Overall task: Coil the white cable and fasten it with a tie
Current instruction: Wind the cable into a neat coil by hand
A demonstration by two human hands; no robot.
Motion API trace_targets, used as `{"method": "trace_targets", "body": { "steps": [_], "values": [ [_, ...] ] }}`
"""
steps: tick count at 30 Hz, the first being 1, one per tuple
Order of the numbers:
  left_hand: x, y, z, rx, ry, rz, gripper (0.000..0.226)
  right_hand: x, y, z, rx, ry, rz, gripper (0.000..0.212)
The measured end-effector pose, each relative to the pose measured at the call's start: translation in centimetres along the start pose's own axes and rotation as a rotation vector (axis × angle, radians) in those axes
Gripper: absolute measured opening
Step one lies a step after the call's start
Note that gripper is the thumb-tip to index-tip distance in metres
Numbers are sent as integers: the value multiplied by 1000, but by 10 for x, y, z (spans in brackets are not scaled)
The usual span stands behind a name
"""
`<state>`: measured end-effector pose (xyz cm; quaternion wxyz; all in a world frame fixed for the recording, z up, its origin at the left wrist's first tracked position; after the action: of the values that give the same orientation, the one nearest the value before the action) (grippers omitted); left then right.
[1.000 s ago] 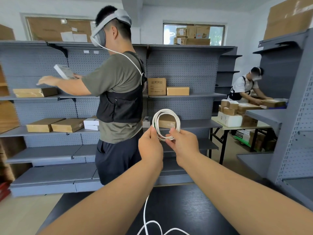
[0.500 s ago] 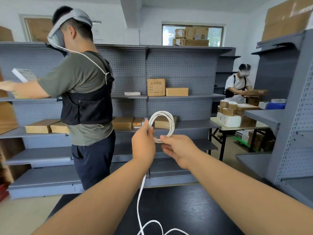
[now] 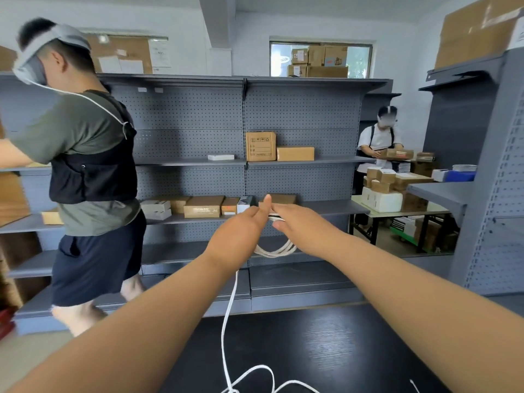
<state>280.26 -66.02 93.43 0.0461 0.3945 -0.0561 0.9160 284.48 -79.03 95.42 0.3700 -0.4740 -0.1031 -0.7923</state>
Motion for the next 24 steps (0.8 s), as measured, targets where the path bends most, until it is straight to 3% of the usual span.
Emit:
{"method": "trace_targets", "body": {
  "steps": [4,7,12,18,24],
  "values": [
    [-4,0,1,-55,-34,50,90,7,-3,-5,138,87,-275,30],
    [-12,-1,3,-38,-6,-24,79,8,-4,-8,141,117,-294,32],
    [-9,6,1,278,195,-439,49,2,1,-7,-15,157,-180,27],
    [-13,16,-6,660,283,-888,23,-2,7,-8,-249,294,12,28],
    [-14,21,-1,601,222,-737,11,-4,8,-13,-328,387,99,32]
  ]
}}
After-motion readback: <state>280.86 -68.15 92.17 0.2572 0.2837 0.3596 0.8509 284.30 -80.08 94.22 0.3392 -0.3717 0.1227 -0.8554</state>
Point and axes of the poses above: each hand's wrist, its own z-axis towards the middle knuckle, its own x-axis out of the back of the hand, y = z × x, the point moved 2 cm from there along z, towards the middle knuckle, and after that the axes turned 14 degrees about y, right-handed, at the moved point
